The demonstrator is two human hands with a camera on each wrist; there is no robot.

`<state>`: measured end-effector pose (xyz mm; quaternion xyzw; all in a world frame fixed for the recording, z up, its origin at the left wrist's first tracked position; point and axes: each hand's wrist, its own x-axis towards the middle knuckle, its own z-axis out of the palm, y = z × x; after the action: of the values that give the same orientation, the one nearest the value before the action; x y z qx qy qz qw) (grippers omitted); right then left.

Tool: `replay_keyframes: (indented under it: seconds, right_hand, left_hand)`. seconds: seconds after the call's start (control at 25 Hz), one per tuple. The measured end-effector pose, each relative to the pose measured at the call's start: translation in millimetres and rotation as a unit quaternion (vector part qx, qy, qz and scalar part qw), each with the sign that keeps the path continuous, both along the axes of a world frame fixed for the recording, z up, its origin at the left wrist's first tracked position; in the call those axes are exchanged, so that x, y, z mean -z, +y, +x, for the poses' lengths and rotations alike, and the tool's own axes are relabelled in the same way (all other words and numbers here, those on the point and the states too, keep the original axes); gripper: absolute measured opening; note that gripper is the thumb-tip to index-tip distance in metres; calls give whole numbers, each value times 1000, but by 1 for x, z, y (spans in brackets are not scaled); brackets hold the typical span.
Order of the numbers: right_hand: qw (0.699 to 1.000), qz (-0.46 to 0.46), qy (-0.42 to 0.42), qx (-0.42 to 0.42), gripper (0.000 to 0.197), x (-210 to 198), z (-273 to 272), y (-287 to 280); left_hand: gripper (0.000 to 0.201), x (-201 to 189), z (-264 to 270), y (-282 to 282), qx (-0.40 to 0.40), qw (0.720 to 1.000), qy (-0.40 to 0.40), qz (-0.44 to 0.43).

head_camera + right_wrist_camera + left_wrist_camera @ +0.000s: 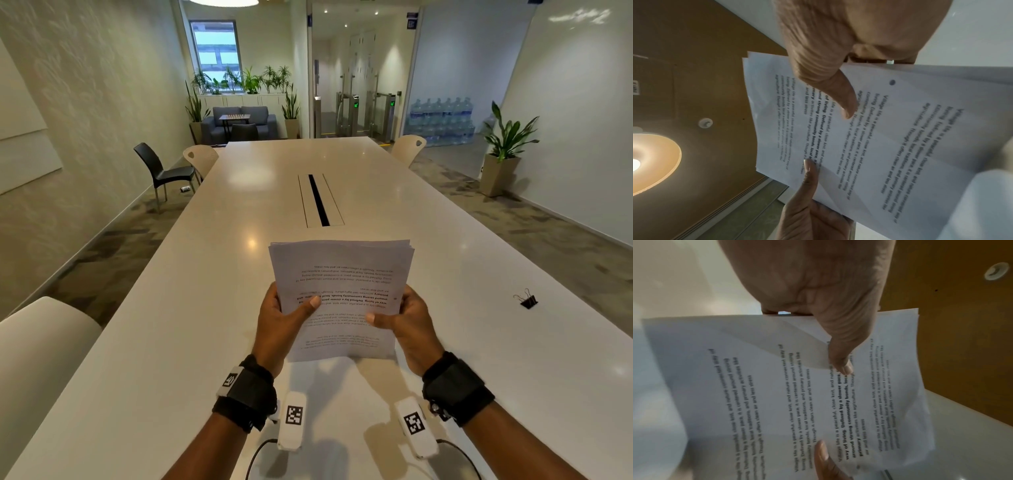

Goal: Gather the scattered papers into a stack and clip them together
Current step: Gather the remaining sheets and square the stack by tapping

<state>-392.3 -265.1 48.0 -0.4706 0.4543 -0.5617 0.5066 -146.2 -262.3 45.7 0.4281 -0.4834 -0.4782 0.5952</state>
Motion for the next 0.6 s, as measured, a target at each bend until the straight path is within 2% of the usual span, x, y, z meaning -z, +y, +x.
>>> replay_keyframes:
  seconds: [0.2,0.4,0.6]
  right_hand:
    - [1000,11,16,9,50,7,14,6]
    - [1000,13,13,3,49,6,11,4]
    - [1000,15,20,8,47,8,15,5]
  left_hand:
    - [37,13,-5,0,-17,1000,2,3]
    - [46,20,0,0,-6,1000,11,2]
    - [39,26,-4,2,-13,1000,15,11]
